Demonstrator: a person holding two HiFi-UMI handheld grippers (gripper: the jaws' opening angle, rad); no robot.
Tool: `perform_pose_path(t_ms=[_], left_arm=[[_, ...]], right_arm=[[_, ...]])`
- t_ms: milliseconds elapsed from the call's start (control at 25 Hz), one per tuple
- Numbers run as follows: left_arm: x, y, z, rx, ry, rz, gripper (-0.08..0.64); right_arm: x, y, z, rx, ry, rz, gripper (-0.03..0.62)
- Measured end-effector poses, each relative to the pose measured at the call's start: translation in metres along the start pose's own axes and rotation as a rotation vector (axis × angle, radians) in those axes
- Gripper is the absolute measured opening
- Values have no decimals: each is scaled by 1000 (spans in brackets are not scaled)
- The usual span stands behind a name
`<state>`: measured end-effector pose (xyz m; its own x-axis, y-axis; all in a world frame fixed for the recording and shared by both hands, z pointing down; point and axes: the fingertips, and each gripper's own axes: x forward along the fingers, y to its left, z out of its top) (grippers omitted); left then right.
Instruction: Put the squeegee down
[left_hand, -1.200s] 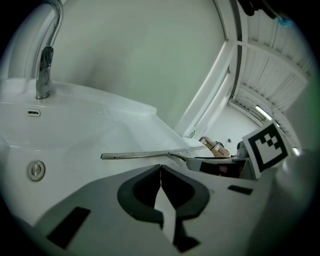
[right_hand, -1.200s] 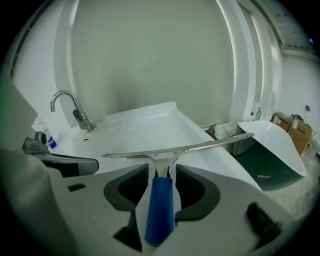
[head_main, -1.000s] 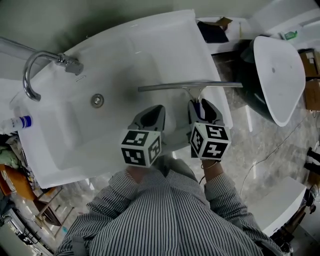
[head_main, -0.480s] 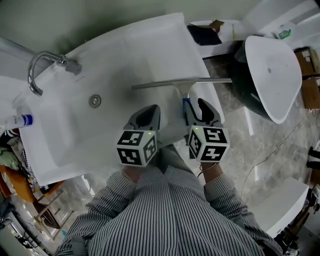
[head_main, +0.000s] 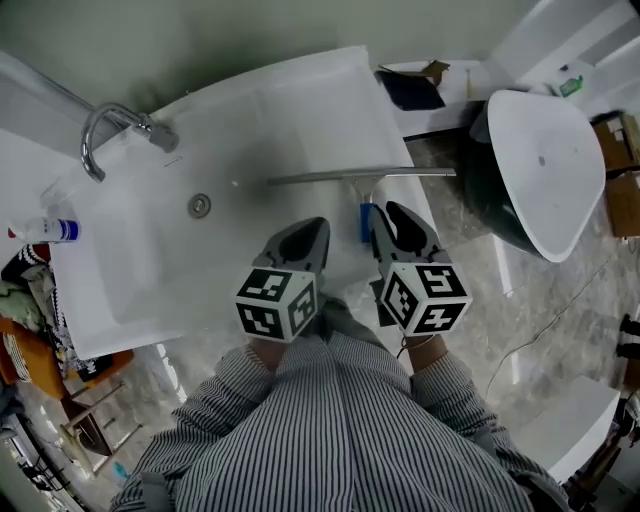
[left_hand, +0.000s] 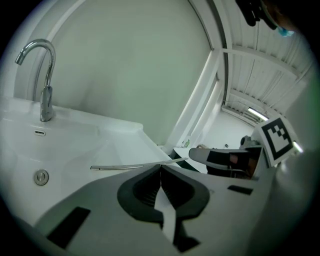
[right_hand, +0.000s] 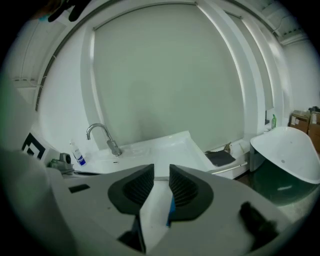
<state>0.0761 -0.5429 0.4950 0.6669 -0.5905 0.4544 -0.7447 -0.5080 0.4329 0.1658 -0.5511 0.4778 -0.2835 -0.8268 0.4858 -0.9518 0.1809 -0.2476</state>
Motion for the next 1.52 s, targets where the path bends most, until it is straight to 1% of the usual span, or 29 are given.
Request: perform_pose_path(t_ms=[120,240,400,600,680,840,960,1040,1200,1360,1520], left_arm=[[-9,-8,9,15,-30,-3,12],[-16,-15,17,22,-54,-9,12],[-23,-25,25,42,-77,-16,12],[-30,-36,37,66,-112,-35,13],[-33,-40,40,72,-125,-44,12],[-38,-43,46,81,-147,-51,12],[-42,-45,51,90,-161,-52,12],[-45,-47,53,97,-168,-52,12],[-46,-48,54,99,-173,-57,12],[-48,-49,54,101,-178,-59,12],[-48,-50,52,92,-178,-57,12]], right_arm=[[-9,11,11,-16,-33,37,77],[-17,23,18,-28,-50,79,75],[-30,29,24,-44,-72,96,74],[-45,34,33,7,-120,149,61],[-48,36,36,-1,-131,161,51],[-56,43,46,-58,-177,171,31],[-60,49,50,-81,-194,185,23],[-62,51,50,-72,-202,191,20],[-64,49,51,-22,-227,186,17],[-64,53,50,-45,-232,181,15],[-68,49,51,-61,-256,144,15]])
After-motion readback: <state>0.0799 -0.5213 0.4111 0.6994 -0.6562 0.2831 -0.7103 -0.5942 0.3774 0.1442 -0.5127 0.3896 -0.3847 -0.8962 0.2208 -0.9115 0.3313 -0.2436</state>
